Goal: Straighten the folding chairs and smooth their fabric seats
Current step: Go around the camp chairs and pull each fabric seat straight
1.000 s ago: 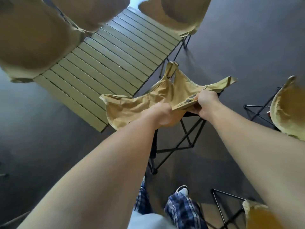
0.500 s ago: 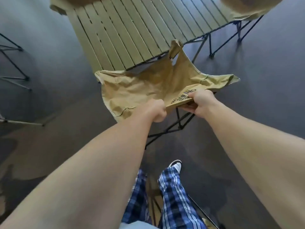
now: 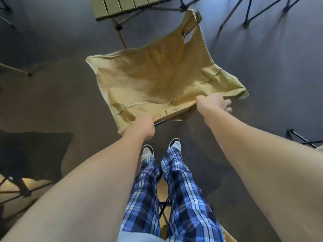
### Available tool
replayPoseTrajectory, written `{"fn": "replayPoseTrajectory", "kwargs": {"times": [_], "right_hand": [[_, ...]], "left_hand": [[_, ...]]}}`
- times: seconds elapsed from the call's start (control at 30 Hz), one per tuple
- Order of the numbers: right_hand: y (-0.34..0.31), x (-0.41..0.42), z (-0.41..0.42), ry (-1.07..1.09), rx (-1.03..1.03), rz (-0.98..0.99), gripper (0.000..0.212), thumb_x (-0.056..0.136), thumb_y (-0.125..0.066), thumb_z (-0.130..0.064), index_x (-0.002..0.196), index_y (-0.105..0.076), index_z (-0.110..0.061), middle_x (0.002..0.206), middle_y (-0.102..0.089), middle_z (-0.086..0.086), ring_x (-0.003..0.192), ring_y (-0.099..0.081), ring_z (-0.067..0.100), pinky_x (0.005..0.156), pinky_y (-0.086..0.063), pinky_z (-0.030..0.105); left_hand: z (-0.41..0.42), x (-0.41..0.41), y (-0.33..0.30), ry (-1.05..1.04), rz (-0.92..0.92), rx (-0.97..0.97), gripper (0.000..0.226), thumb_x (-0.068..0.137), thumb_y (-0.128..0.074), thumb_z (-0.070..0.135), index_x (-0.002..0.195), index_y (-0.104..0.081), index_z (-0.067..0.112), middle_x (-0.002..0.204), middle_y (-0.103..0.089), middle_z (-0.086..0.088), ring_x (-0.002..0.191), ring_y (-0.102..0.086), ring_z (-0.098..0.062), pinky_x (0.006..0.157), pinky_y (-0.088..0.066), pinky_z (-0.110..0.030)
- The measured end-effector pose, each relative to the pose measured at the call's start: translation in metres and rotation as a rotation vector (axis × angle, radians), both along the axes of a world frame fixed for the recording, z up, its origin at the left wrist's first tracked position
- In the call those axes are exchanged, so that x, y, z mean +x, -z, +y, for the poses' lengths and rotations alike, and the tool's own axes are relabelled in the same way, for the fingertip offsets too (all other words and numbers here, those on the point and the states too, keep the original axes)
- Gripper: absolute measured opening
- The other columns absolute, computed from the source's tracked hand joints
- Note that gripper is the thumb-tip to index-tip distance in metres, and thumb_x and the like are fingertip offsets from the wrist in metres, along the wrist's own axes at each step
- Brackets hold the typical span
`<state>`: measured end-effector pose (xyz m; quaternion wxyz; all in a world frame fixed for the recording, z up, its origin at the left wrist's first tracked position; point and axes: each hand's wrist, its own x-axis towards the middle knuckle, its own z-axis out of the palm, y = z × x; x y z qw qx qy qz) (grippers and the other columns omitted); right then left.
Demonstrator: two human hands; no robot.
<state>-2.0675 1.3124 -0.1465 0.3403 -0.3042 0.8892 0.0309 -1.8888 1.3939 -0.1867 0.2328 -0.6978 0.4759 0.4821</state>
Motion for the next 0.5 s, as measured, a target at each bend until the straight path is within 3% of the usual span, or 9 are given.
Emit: {"fn": "replayPoseTrajectory", "kwargs": {"times": [0.07, 0.13, 0.17, 0.27, 0.33, 0.4, 0.5], "right_hand": [[-0.005, -0.008, 0.006, -0.286, 0.033, 0.186, 0.046, 0.080, -0.056, -0.030, 0.121, -0.057, -0.009, 0.140, -0.034, 0.013, 0.126, -0.032, 0.035, 0.103, -0.032, 0.043], [-0.004, -0.016, 0.012, -0.587, 0.050, 0.326, 0.051, 0.080, -0.061, -0.039, 0.121, -0.057, -0.009, 0.139, -0.033, 0.012, 0.127, -0.030, 0.036, 0.102, -0.029, 0.045], [-0.001, -0.022, 0.012, -0.718, 0.034, 0.367, 0.055, 0.079, -0.064, -0.044, 0.120, -0.057, -0.009, 0.138, -0.033, 0.012, 0.128, -0.030, 0.036, 0.103, -0.028, 0.046], [0.001, -0.043, -0.006, -0.959, -0.085, 0.408, 0.059, 0.078, -0.066, -0.048, 0.123, -0.052, -0.012, 0.136, -0.036, 0.015, 0.130, -0.030, 0.039, 0.104, -0.026, 0.051], [0.009, -0.060, -0.021, -1.032, -0.022, 0.446, 0.057, 0.081, -0.060, -0.046, 0.128, -0.050, -0.015, 0.143, -0.034, 0.018, 0.135, -0.026, 0.043, 0.108, -0.024, 0.056], [0.018, -0.081, -0.032, -1.039, 0.192, 0.482, 0.064, 0.082, -0.050, -0.049, 0.138, -0.046, -0.018, 0.155, -0.022, 0.021, 0.140, -0.021, 0.050, 0.111, -0.016, 0.063], [0.027, -0.106, -0.037, -1.017, 0.368, 0.405, 0.073, 0.082, -0.043, -0.057, 0.140, -0.045, -0.013, 0.150, -0.025, 0.026, 0.122, -0.045, 0.047, 0.099, -0.036, 0.056]], "left_hand": [[0.008, 0.001, -0.006, 0.072, 0.106, 0.082, 0.053, 0.101, -0.045, 0.042, 0.146, -0.041, 0.015, 0.149, -0.044, -0.012, 0.134, -0.042, -0.036, 0.112, -0.033, -0.047], [0.016, 0.000, -0.011, 0.057, 0.196, 0.148, 0.085, 0.091, -0.033, 0.073, 0.154, -0.032, 0.017, 0.158, -0.034, -0.006, 0.143, -0.034, -0.029, 0.118, -0.025, -0.041], [0.021, 0.001, -0.007, 0.004, 0.199, 0.153, 0.088, 0.089, -0.024, 0.077, 0.154, -0.034, 0.018, 0.159, -0.034, -0.007, 0.144, -0.032, -0.029, 0.119, -0.023, -0.042], [0.024, 0.003, 0.010, -0.325, -0.069, 0.028, 0.095, 0.085, -0.009, 0.078, 0.139, -0.053, 0.014, 0.149, -0.044, -0.019, 0.136, -0.038, -0.042, 0.112, -0.029, -0.056], [0.027, 0.002, 0.018, -0.409, -0.308, 0.012, 0.066, 0.082, -0.036, 0.060, 0.126, -0.060, 0.016, 0.138, -0.050, -0.018, 0.126, -0.042, -0.044, 0.100, -0.036, -0.058], [0.033, -0.005, 0.022, -0.507, -0.413, 0.032, 0.051, 0.073, -0.051, 0.036, 0.118, -0.062, 0.015, 0.132, -0.050, -0.019, 0.115, -0.049, -0.042, 0.088, -0.041, -0.050], [0.046, -0.022, 0.031, -0.665, -0.467, -0.052, 0.038, 0.079, -0.056, 0.031, 0.110, -0.068, 0.012, 0.124, -0.057, -0.020, 0.103, -0.059, -0.040, 0.077, -0.046, -0.036]]}}
